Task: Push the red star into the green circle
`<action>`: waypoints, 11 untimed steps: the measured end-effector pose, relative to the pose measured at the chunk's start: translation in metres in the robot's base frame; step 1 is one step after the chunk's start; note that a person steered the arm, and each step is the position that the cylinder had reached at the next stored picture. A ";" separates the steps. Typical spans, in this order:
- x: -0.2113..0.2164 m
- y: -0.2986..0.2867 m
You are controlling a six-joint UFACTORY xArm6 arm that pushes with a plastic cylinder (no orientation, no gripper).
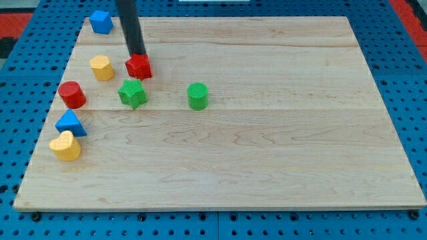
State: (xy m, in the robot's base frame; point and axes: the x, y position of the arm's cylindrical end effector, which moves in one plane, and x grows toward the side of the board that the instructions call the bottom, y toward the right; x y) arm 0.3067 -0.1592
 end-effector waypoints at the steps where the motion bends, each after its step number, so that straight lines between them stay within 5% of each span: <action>1: 0.001 0.000; 3: 0.005 -0.033; 9: 0.017 0.197; 10: 0.012 0.153; 11: -0.004 0.050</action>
